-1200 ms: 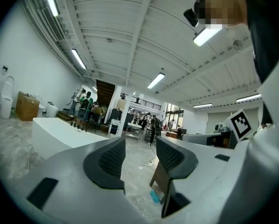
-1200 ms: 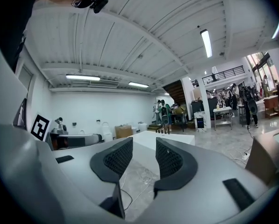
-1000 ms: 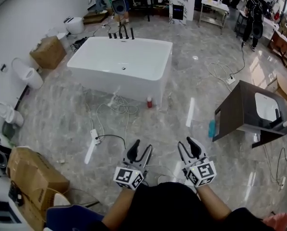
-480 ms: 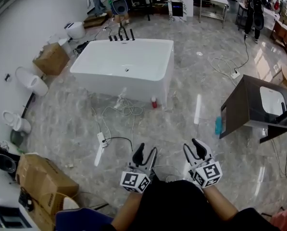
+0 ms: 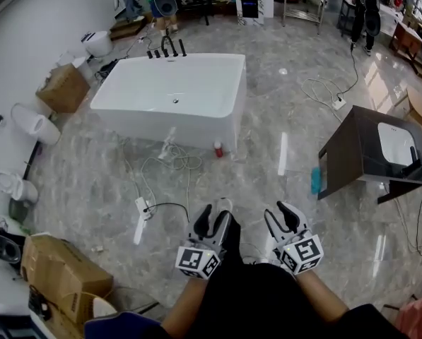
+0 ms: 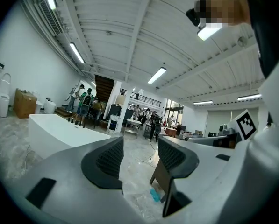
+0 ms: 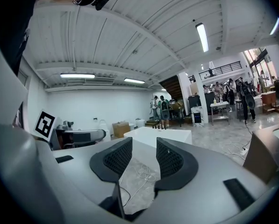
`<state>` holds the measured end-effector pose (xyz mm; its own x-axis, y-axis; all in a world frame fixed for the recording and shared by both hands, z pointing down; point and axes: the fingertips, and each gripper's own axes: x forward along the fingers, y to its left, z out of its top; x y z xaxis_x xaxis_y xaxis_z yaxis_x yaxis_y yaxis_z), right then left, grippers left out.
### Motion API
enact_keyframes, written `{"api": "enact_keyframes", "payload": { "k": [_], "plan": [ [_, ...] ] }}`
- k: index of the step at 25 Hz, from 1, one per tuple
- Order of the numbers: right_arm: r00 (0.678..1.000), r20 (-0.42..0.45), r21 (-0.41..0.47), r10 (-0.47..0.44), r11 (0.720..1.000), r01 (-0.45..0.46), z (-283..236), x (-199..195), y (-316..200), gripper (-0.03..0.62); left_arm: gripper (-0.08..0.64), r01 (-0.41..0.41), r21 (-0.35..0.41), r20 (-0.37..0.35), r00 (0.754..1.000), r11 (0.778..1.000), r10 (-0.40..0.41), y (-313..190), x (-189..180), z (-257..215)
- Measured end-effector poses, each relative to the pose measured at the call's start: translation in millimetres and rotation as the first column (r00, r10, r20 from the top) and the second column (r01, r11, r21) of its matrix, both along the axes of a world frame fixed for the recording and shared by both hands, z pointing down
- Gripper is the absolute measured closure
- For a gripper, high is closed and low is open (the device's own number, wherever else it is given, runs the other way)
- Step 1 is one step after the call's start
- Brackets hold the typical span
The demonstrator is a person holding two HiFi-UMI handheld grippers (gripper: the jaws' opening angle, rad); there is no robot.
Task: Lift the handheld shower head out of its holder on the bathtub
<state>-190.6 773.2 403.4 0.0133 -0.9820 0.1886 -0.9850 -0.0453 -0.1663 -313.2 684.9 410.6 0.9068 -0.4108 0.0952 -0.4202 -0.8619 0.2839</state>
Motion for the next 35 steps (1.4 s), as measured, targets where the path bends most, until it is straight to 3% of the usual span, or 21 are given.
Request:
{"api": "enact_keyframes", "payload": {
  "k": [5,11,16,23,35],
  "plan": [
    [1.000,0.004,-0.014,-0.028,1.000,0.028,9.7,15.0,-40.2,0.462,0.351,-0.054,-0.013,-0.021,0.998,0.998,0.053,-45.2,38.1,11.1],
    [0.998,-0.008,-0.023,-0.058,0.998,0.057,19.5,42.1,-127.0,0.462,0.351,-0.067,-0.035,-0.043,0.997,0.997,0.066,-138.0,82.9,17.4],
    [0.999,0.007,-0.044,-0.047,0.998,0.047,22.1,80.2,-200.0,0.462,0.351,-0.108,-0.039,-0.034,0.994,0.993,0.106,-214.6,119.2,18.9],
    [0.999,0.038,-0.074,-0.015,0.997,0.018,10.8,127.3,-285.6,0.462,0.351,-0.135,-0.051,-0.089,0.988,0.990,0.130,-302.0,160.0,-0.6],
    [0.999,0.003,-0.080,-0.048,0.996,0.048,3.3,152.1,-414.4,0.462,0.351,-0.121,-0.052,-0.094,0.989,0.991,0.116,-417.7,178.6,-0.6]
  ]
}}
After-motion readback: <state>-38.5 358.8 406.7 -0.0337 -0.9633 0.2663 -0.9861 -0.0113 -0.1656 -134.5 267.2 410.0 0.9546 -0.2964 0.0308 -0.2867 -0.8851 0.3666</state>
